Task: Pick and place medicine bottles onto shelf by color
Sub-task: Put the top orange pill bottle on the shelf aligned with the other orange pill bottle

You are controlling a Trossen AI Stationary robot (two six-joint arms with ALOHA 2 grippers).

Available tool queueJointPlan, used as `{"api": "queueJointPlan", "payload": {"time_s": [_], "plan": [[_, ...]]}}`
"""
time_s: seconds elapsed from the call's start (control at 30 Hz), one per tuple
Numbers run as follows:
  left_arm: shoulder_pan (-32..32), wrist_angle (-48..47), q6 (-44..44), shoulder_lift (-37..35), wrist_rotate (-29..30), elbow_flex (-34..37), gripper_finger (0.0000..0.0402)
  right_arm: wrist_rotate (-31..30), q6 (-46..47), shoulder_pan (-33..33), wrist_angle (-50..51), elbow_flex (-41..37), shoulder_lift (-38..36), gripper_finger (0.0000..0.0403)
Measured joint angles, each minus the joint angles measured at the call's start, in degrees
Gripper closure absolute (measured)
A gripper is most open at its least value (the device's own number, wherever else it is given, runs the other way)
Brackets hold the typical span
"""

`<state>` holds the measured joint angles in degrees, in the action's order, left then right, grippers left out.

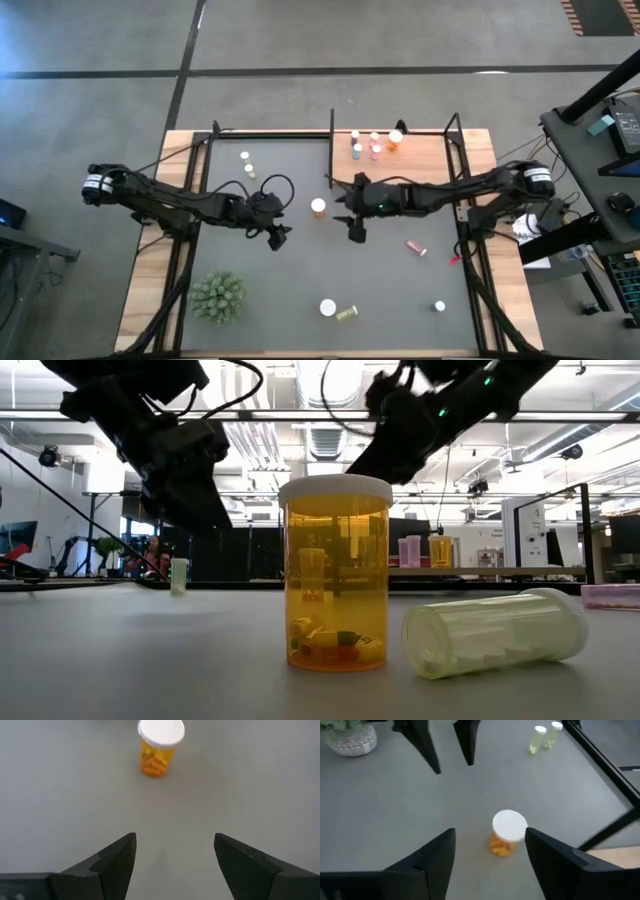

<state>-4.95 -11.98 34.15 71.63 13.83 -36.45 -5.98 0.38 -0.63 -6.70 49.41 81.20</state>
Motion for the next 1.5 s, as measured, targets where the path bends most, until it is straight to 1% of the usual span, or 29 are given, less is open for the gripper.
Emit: {"api": "queueJointPlan", "payload": {"time_s": [0.13, 0.3, 0.43, 0.47, 0.6, 0.7, 0.87, 1.1, 1.17, 1.23, 1.27, 1.5], "plan": [[-0.07, -2.91, 2.21, -0.95, -1.07, 0.06, 0.0149, -0.02, 0.03, -0.53, -6.52, 0.07, 4.98, 0.0144], [-0.20, -9.20, 7.24, -2.75, -1.54, 0.20, 0.0149, -0.27, 1.02, -0.91, -6.90, 3.53, 10.18, 0.0133], [-0.39, -10.01, 7.50, -3.58, -1.51, 0.27, 0.0149, -0.63, 0.91, -0.89, -7.05, 6.69, 14.27, 0.0137], [-0.39, -10.06, 7.49, -3.64, -1.51, 0.25, 0.0149, -1.48, 0.50, -0.89, -6.90, 7.24, 15.28, 0.0138], [-0.46, -10.05, 7.49, -3.52, -1.49, 0.27, 0.0149, -8.72, -1.94, -0.89, -6.69, 8.70, 18.16, 0.0136], [-0.48, -10.13, 7.36, -3.43, -1.49, 0.36, 0.0149, -9.65, -2.58, -0.98, -6.78, 9.24, 18.57, 0.0134], [-0.47, -9.97, 7.19, -3.43, -1.43, 0.38, 0.0149, -9.49, -2.47, -1.25, -6.92, 9.49, 18.26, 0.0133], [-0.46, -10.02, 7.13, -3.43, -1.40, 0.38, 0.0149, -8.45, -1.30, -3.33, -6.82, 8.98, 19.31, 0.0133], [-0.46, -10.03, 7.13, -3.43, -1.40, 0.38, 0.0149, -5.64, 0.45, -4.33, -7.24, 8.98, 19.65, 0.0133], [-0.46, -10.04, 7.10, -3.43, -1.40, 0.38, 0.0149, -0.90, 2.61, -5.31, -7.88, 8.98, 20.21, 0.0133], [-0.46, -10.02, 7.04, -3.43, -1.38, 0.38, 0.0149, -0.37, 3.04, -5.55, -8.40, 8.98, 20.65, 0.0133], [-0.42, -10.02, 6.94, -3.43, -0.19, 0.40, 0.0149, -1.91, 2.50, -7.19, -9.43, 9.05, 22.81, 0.0133]]}}
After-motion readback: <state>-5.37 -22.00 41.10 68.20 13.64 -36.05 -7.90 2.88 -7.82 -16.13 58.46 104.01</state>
